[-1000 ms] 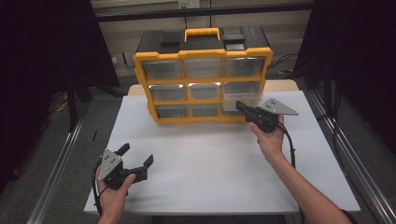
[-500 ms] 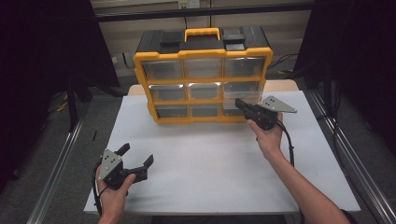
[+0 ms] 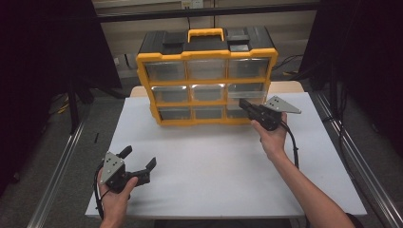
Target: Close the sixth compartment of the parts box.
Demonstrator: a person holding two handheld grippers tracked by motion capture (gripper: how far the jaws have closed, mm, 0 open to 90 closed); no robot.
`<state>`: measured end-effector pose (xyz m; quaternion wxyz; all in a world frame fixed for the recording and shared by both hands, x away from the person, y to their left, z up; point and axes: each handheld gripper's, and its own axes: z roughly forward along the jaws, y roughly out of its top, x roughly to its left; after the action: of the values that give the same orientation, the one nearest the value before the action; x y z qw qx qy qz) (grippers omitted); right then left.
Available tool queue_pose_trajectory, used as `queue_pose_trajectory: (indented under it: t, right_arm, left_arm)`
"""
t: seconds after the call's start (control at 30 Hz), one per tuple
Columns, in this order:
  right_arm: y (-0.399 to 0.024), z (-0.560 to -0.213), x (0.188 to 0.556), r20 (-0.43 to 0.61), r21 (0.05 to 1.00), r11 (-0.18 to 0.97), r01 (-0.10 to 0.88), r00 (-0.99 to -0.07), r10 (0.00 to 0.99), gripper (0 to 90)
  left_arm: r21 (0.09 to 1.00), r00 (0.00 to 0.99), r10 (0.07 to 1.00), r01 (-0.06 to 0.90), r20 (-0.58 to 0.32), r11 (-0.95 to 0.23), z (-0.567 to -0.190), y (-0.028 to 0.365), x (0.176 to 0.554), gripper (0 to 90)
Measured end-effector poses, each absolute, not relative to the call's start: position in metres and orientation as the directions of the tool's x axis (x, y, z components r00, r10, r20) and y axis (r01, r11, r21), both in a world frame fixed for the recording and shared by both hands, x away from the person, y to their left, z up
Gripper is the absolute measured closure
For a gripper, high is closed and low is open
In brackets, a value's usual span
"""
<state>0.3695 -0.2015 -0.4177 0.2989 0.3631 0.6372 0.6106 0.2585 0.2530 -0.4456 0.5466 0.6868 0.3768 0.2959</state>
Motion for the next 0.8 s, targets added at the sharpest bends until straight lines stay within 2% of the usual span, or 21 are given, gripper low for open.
queue_pose_trajectory:
  t: [0.8]
  right_arm:
    - [-0.1989, -0.4185, 0.3777, 0.066, 0.995, -0.014, 0.098, -0.551, 0.832, 90.0]
  left_arm:
    - [0.976, 0.539, 0.842, 0.194, -0.019, -0.102, -0.4457, 0.2526, 0.2582, 3.6]
